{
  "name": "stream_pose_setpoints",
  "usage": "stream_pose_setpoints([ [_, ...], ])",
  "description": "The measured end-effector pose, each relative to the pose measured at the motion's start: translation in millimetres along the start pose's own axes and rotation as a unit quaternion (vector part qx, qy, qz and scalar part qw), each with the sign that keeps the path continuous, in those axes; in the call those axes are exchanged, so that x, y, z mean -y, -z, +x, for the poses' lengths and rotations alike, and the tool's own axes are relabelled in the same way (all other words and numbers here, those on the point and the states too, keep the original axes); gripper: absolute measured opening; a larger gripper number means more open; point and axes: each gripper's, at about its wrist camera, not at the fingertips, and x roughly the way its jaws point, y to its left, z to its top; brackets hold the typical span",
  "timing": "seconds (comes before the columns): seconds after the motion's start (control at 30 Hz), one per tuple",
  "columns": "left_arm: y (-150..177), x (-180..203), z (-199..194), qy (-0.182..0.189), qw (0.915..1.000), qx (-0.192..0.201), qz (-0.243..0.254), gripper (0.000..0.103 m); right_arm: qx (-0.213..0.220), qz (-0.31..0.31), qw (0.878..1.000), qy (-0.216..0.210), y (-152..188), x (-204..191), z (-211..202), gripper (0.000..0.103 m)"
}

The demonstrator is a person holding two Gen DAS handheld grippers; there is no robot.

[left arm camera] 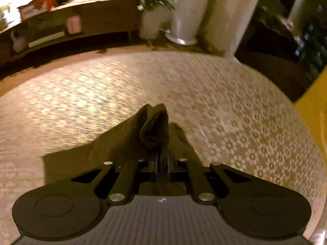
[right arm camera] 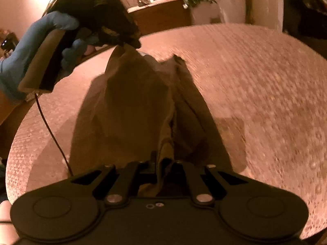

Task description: Fold clothes

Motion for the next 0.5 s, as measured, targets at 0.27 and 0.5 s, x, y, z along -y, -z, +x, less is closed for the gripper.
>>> stream_pose_setpoints([
  [0.27,11.8,43.8,51.4,0.002,0.9984,-0.036,0.045,0.007,-0.025,0.040,0.999,0.004,24.6,36.9,21.0,0.103],
  [0.5,15.8,48.5,72.9,0.036,0.9967,-0.050,0.052,0.010,-0.037,0.037,0.999,0.014,26.7,42.9,33.8,0.103],
])
